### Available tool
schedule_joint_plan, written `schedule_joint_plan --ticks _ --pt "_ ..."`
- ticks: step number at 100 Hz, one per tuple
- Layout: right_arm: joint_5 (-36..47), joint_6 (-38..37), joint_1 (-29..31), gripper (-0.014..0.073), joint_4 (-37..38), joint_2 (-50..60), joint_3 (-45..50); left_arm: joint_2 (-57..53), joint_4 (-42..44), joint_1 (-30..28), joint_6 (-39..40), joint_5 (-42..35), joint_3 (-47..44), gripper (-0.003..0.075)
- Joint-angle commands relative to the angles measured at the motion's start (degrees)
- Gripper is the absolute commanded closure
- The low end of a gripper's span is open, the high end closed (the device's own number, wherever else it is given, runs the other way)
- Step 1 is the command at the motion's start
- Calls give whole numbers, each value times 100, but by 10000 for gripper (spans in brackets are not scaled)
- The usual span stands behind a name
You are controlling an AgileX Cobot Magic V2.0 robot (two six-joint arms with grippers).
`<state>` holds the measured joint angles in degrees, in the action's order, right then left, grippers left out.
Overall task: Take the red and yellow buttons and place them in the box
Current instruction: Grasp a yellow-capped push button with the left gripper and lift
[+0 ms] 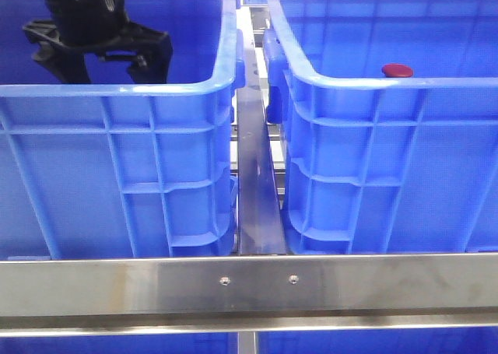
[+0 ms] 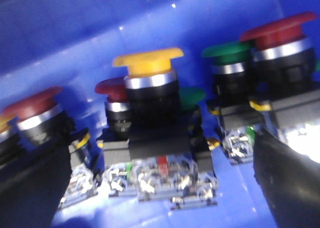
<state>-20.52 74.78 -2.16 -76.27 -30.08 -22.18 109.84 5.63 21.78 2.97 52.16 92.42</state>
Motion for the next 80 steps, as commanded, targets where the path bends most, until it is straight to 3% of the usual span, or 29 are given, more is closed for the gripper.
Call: schedule_joint_plan --ticks 1,51,63,80 --pt "34 60 19 663 -130 0 -150 -213 13 -10 62 -287 186 29" --pt "34 60 19 663 -130 0 -150 -115 23 -10 62 -389 186 39" --pt "34 60 19 663 -130 0 -150 -115 23 -10 62 -323 186 116" --pt "34 60 19 663 -130 0 -150 -115 23 -10 62 -311 186 335"
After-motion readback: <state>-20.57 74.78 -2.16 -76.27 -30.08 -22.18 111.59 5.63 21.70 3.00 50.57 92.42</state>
